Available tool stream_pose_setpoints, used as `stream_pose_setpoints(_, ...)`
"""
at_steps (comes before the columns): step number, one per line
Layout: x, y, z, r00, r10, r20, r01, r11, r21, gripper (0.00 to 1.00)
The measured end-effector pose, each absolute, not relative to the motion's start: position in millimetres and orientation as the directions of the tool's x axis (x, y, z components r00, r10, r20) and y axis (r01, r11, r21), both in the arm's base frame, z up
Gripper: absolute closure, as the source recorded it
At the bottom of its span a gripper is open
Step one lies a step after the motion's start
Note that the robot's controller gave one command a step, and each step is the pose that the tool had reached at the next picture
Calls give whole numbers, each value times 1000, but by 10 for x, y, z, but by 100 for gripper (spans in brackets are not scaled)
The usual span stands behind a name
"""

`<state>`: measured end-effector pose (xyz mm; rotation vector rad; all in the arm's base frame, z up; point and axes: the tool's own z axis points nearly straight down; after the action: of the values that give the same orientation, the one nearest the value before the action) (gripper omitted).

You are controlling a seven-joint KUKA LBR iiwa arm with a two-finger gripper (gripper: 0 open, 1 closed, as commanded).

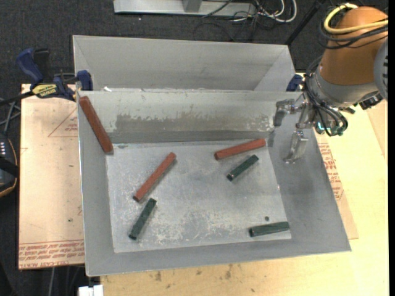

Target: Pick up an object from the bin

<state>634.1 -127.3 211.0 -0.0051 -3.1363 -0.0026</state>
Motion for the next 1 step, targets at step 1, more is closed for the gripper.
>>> stream_pose_setpoints(1, 6358, -1269, 2159, -1000, 1, -3, 1, 1000, 0, 0)
